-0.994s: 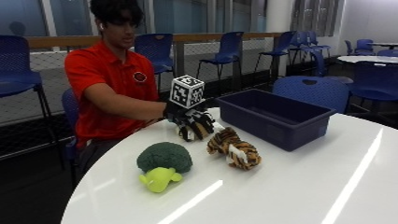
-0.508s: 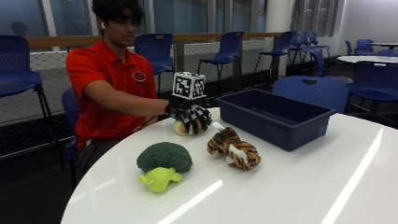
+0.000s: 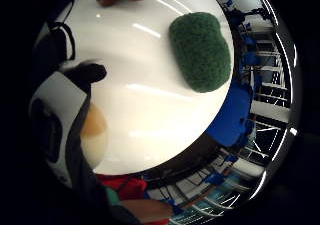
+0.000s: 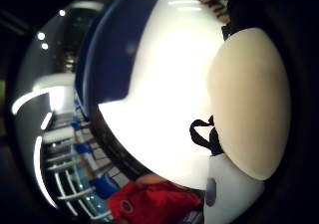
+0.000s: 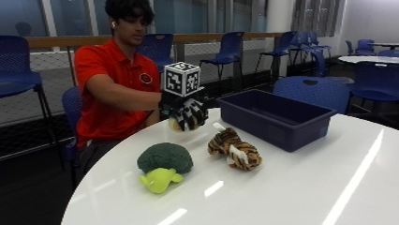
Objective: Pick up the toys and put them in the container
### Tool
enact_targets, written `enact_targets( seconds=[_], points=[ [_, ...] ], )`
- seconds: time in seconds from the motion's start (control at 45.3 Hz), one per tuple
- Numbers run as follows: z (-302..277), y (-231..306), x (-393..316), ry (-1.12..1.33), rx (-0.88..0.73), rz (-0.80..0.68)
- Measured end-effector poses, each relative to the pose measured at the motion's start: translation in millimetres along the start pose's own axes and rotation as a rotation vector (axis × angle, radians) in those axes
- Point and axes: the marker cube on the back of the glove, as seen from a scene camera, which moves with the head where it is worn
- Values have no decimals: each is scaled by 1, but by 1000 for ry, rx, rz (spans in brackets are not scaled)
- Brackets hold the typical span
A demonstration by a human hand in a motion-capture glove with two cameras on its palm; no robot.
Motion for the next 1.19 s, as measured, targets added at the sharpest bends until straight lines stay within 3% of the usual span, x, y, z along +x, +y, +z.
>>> enact_targets(
  seconds=[0.287,0.486,0.618,0.773,0.972,1.038,1.193],
  points=[
    [-76,-49,-56,86,112,-53],
    [-116,-95,-131,66,147,-138],
    [-120,-122,-181,108,139,-264],
    [-127,-144,-225,121,183,-308],
    [-120,-168,-232,69,231,-214],
    [-111,-171,-233,-2,198,-150],
    [-90,-166,-217,30,78,-183]
  ],
)
